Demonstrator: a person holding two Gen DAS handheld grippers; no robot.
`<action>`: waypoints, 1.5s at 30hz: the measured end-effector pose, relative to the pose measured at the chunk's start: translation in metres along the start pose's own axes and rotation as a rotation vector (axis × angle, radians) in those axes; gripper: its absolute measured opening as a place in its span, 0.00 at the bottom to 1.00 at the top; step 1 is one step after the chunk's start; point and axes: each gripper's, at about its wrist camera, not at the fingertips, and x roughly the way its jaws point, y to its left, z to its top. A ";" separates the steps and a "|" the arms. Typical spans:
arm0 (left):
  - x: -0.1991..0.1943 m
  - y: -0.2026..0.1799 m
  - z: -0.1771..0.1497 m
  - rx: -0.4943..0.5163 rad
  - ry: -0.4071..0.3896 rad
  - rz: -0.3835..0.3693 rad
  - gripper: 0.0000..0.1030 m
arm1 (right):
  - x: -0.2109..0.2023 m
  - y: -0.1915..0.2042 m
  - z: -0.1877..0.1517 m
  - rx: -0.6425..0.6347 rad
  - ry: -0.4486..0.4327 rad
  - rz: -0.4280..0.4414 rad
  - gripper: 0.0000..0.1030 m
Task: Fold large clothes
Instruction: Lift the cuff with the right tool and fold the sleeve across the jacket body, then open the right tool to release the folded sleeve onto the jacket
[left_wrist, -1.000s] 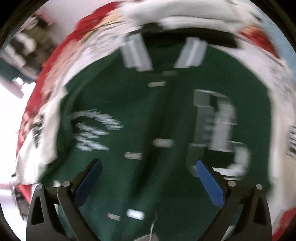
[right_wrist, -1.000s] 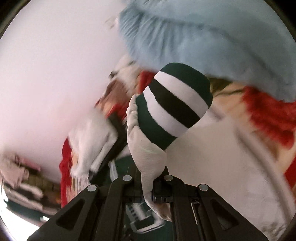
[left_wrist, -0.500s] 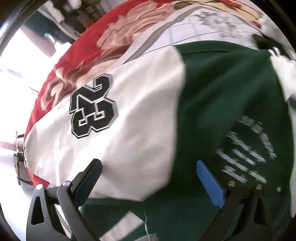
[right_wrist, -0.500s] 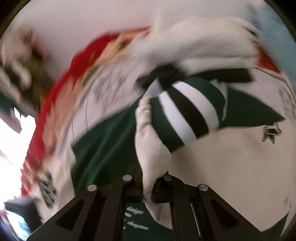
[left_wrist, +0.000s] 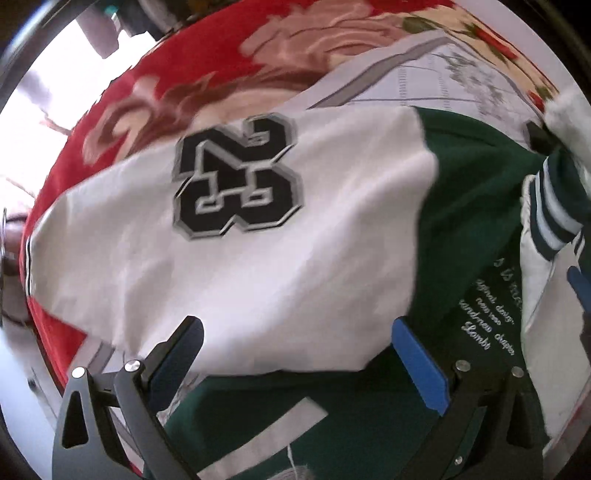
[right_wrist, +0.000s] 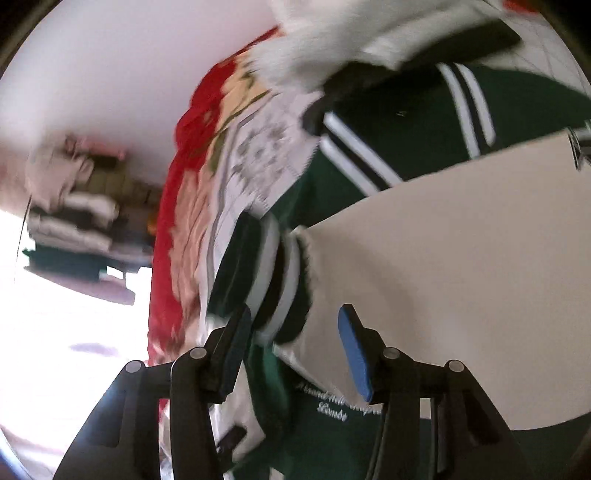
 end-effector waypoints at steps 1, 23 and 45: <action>0.002 0.007 0.001 -0.021 0.003 0.007 1.00 | 0.007 0.000 -0.001 -0.002 0.012 -0.019 0.50; 0.010 0.283 -0.039 -0.610 0.086 -0.055 1.00 | -0.096 0.091 -0.095 -0.253 -0.378 -0.650 0.57; 0.035 0.419 0.038 -0.793 -0.165 -0.145 0.10 | -0.033 0.060 -0.162 -0.260 -0.019 -0.558 0.57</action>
